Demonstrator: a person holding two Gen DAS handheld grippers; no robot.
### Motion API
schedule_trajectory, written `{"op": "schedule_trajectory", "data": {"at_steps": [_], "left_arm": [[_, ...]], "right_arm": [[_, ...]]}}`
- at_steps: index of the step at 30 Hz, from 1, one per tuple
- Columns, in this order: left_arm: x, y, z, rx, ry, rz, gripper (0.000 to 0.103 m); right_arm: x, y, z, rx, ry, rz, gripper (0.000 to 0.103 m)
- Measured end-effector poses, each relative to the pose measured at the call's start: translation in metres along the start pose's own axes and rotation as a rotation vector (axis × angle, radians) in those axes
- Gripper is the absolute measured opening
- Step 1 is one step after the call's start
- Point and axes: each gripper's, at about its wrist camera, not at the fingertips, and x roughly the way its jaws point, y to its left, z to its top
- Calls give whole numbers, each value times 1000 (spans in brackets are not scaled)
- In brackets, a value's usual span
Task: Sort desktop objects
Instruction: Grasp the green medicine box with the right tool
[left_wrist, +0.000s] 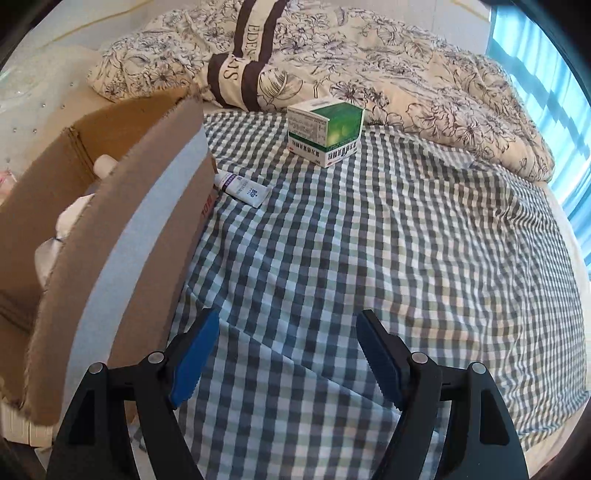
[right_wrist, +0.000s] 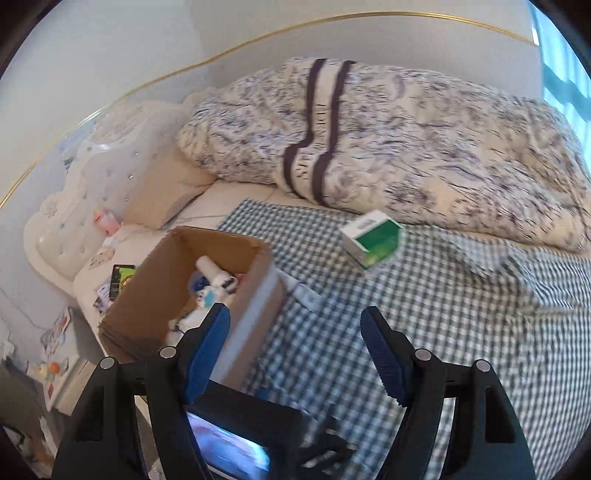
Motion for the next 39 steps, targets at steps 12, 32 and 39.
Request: {"op": "schedule_trajectory", "data": {"at_steps": [12,32,39], "left_arm": [[-28,-20,-4,34,-44,51,85],[53,-7,34,29,-73,47,88],[99,1,46,18,-45,31,88]], "right_arm": [[-40,-72,-26,118,-17,-36,74],[105,-113,40,236,134,-59,75],[208,-121,88,368,286,-56,76]]}}
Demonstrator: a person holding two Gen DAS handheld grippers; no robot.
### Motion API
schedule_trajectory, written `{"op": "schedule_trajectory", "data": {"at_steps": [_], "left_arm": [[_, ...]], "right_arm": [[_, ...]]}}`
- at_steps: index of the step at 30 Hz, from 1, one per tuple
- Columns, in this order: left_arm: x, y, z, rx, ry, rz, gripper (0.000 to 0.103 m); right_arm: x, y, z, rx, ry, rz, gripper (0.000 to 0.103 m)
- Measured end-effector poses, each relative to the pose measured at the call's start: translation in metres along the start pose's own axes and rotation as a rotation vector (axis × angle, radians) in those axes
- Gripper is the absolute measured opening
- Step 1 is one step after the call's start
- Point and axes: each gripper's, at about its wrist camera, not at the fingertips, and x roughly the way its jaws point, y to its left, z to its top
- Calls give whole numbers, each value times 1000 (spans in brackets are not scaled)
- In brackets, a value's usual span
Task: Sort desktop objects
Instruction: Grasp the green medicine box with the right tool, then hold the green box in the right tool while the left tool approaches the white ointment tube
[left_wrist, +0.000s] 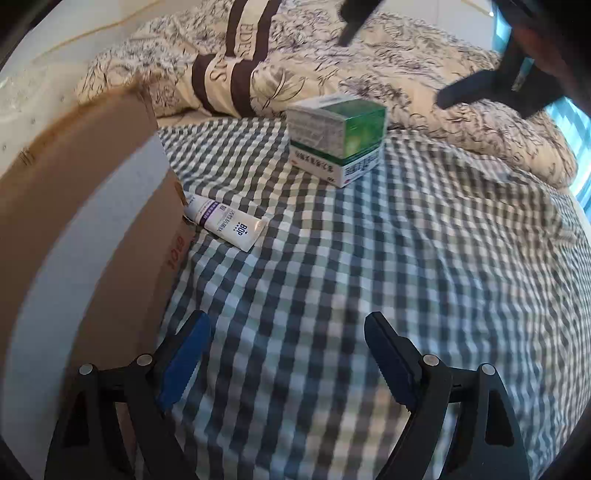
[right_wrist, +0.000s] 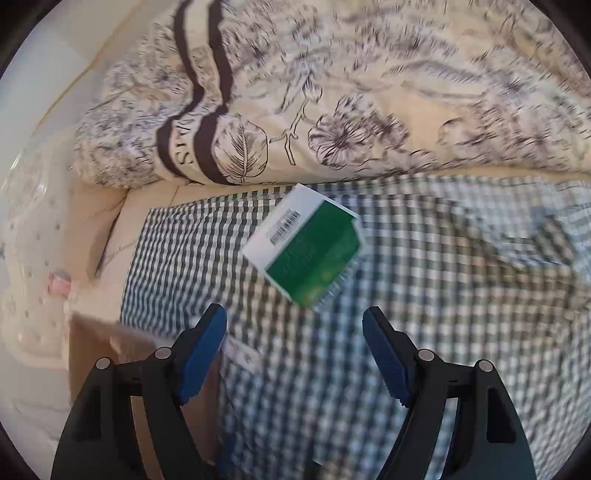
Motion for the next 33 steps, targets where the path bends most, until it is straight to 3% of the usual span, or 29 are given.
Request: {"op": "schedule_trajectory", "data": {"at_steps": [11,16,19,23,29,33], "left_arm": [[35,5,21,-73,-4,1,88],[47,3,21,-73,-9,24,88],[51,3,20,-82,-12,23,88],[54,3,17,-80,-22,21,89],[57,3,15,-78,-22,23,89],[57,3,14,-79,-28,20,89]], "right_arm": [[67,5,40,162,64,-115,77],[77,2,51,243,84,-104,82],[87,-1,55,297,108,-146,86],[106,4,57,298,156,-172,92],[124,13,58,202,158,-197,102],[127,12,58,185,151,-188,103]]}}
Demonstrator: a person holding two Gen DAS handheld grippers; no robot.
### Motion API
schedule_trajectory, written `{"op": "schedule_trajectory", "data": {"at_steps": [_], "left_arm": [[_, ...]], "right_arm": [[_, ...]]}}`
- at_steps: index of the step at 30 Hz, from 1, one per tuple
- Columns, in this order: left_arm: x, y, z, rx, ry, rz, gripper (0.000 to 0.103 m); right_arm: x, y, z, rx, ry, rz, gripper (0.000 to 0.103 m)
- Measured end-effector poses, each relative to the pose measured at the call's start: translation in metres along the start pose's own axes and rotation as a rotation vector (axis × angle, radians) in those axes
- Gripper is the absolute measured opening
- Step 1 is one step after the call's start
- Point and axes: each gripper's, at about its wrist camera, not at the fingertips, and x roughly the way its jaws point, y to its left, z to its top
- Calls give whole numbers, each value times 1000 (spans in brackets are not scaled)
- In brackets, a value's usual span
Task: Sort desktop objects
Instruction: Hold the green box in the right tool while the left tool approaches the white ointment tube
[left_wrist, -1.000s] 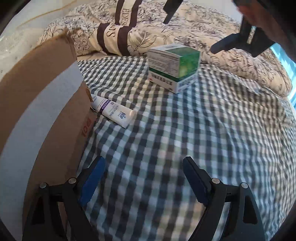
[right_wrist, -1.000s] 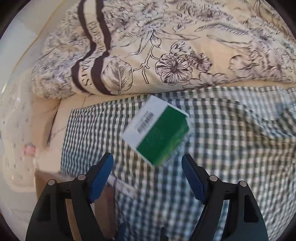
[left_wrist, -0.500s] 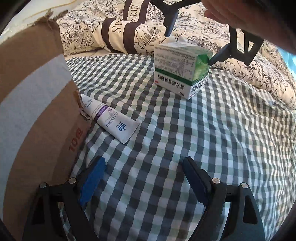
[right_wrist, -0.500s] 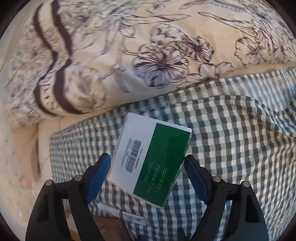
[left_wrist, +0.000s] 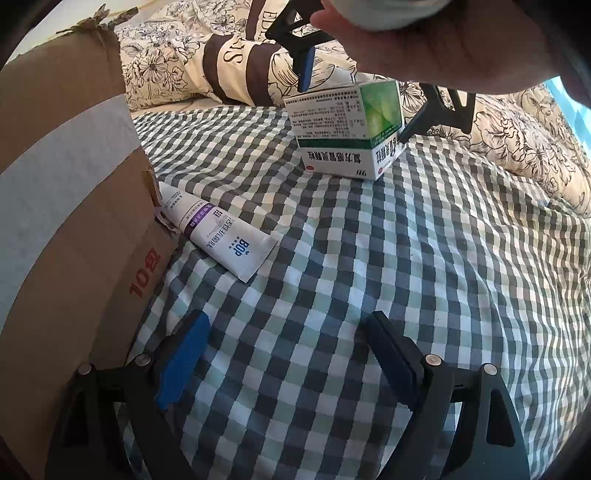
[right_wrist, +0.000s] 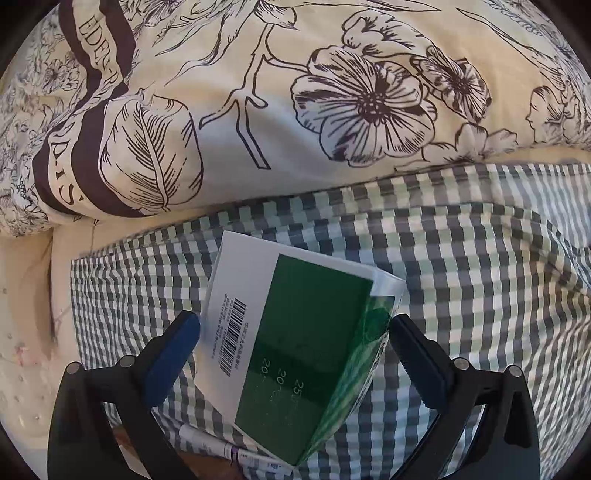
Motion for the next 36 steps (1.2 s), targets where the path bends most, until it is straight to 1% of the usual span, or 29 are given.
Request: {"op": "schedule_trajectory", "data": {"at_steps": [3,7,11,13,15,17,18,21,22,24,28,30,31,32,35,36], "left_arm": [[0,0,-2,-2,1,-3,90],[2,1,-2,-7,2,-12,90],[3,4,-3,-12,2,-19,90],[2,6,-2,-18,3,-26,90],[2,8,-1,-29,4,-40,90],[1,15,0,-29,3,-45,90],[0,16,0,-29,2,-45,90],[1,16,1,-28,2,-44,90],[2,15,1,-28,1,-43,90],[2,14,1,-28,2,-43,90],[1,16,0,-36,6,-46,90],[0,15,2,-46,17,-48,90],[0,16,4,-58,23,-51,90],[0,17,6,-78,29,-58,90],[1,21,14,-159,49,-74,90],[2,22,18,-190,56,-79,90]], "right_arm": [[2,6,1,-40,-19,-32,103],[3,14,-1,-60,-31,-61,103],[9,37,-9,-118,-50,-88,103],[7,35,-14,-154,-62,-54,103],[7,20,-13,-113,-40,24,103],[7,6,-12,-94,-20,100,100],[5,-3,-12,-87,-12,152,98],[-2,-25,-15,-50,8,248,95],[-5,-32,-11,-46,4,260,94],[-14,-39,-14,-60,-22,252,93],[-43,-47,-33,-150,-110,191,93],[-59,-58,-36,-185,-152,164,92],[-64,-51,-31,-198,-165,153,92],[-72,-54,-36,-217,-190,133,92],[-92,-83,-50,-251,-240,102,92],[-90,-87,-48,-253,-248,104,92]]}}
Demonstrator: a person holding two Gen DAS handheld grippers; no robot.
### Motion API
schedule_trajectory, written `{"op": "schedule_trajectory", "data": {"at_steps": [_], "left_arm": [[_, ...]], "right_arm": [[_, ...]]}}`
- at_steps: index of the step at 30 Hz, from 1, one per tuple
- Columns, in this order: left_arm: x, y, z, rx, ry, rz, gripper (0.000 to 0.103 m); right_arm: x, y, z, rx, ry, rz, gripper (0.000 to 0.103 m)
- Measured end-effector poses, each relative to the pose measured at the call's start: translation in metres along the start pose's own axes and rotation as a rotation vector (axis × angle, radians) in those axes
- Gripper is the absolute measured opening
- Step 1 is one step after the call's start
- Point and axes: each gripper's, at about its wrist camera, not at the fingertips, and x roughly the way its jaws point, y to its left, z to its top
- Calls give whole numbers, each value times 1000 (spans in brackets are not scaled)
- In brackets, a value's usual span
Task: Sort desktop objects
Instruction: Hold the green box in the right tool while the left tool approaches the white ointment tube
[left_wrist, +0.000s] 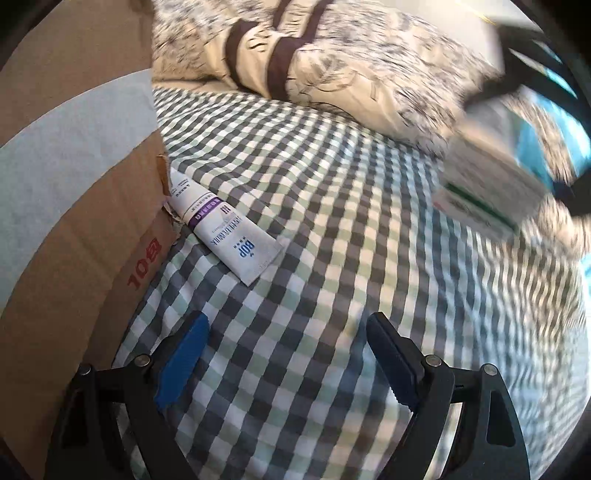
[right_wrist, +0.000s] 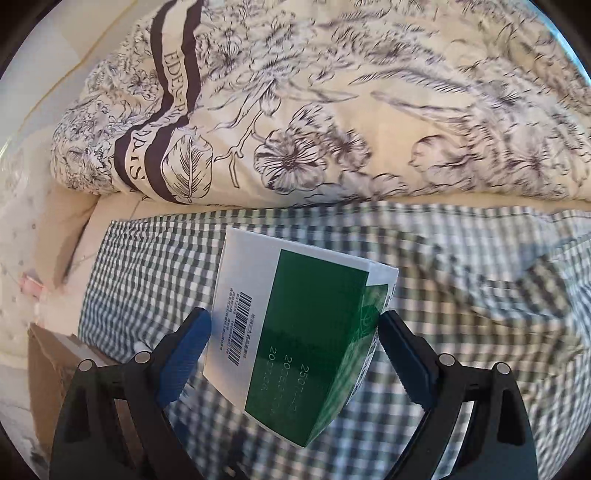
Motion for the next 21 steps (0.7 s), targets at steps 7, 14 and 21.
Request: {"op": "schedule_trajectory", "data": {"at_steps": [7,14,21], "left_arm": [[19,-1,41,-111,61,92,90],[54,-12,51,-133,75,192,103],[38,-5,49,-105,21,98,17]], "right_arm": [[-21,-24,-18,6,-11,41,92],[-40,-29,-49,-18,-28,74,92],[-57,-47,-80,28,7,163,59]]}}
